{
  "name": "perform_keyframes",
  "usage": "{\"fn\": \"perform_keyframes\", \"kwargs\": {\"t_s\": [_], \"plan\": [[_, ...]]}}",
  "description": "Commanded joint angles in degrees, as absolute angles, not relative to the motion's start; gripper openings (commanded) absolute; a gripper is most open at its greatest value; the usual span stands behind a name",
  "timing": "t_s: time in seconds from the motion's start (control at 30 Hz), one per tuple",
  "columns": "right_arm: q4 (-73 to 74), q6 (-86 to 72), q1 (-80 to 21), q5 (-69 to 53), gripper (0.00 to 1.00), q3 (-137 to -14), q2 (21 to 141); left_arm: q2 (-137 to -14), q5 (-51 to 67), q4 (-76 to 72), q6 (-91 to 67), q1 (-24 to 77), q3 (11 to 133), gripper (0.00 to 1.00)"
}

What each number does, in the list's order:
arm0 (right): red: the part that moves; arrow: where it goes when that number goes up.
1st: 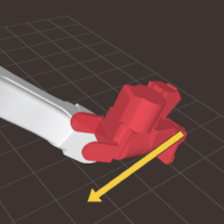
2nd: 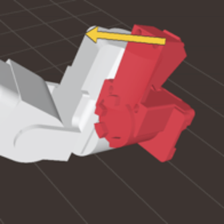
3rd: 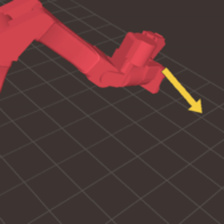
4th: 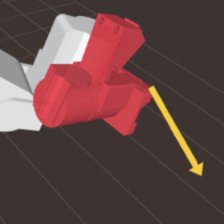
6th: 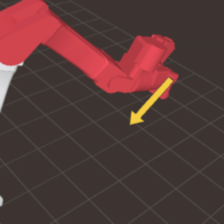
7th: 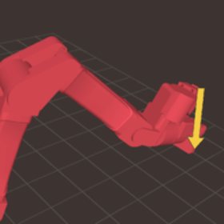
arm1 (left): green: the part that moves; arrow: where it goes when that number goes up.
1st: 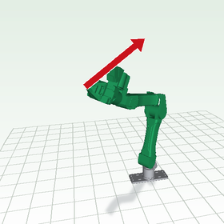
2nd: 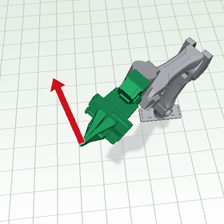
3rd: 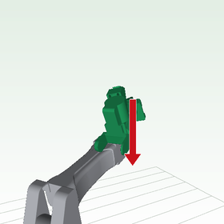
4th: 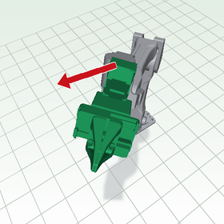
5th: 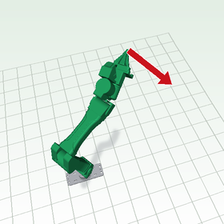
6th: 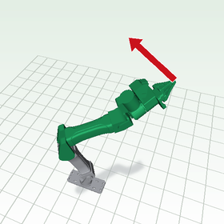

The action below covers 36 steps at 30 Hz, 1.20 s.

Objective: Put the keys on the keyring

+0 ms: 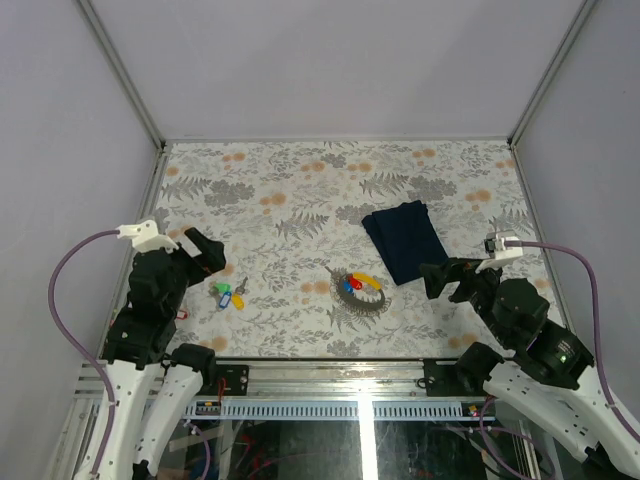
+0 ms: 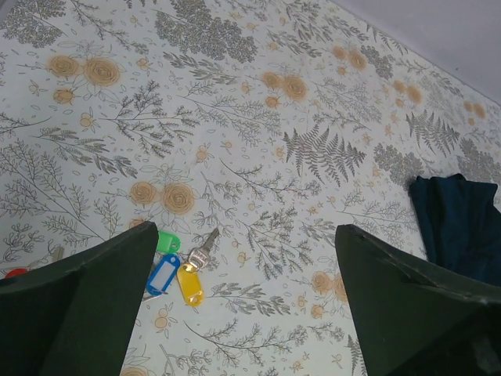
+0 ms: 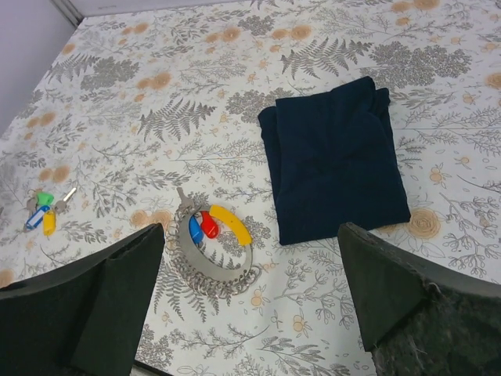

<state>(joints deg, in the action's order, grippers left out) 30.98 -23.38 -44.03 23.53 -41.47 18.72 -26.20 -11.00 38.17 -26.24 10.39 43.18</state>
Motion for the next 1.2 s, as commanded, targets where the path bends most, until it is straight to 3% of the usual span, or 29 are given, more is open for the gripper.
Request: {"fn": "perform_keyframes", "kwargs": {"t_s": [0.0,0.37,0.53,0.77,1.03,1.17], "plan": [[30.19,-21.75,-43.85,26.54,0.99,-42.15,18.87,-26.9,-12.18,34.63,-26.83,9.97,42.98,1.0],[37.2,-26.55,-43.86,28.44,0.99,-45.78,29.03,-36.84,-16.3,38.51,-30.89,10.01,44.94,1.0],[39.39,-26.73,-43.86,19.62,0.99,-50.5,38.64,-43.5,-12.13,40.12,-31.54,9.98,48.1,1.0],[30.46,-24.4,-43.85,11.91,0.99,-44.18,37.17,-48.62,-7.63,36.71,-32.62,10.01,48.93,1.0],[31.89,-23.31,-43.84,5.34,0.99,-44.47,44.64,-51.61,-10.74,35.69,-37.57,10.06,45.15,1.0],[30.51,-24.74,-43.85,2.44,0.94,-43.25,49.14,-54.91,-12.29,33.99,-40.06,10.47,42.89,1.0]]}}
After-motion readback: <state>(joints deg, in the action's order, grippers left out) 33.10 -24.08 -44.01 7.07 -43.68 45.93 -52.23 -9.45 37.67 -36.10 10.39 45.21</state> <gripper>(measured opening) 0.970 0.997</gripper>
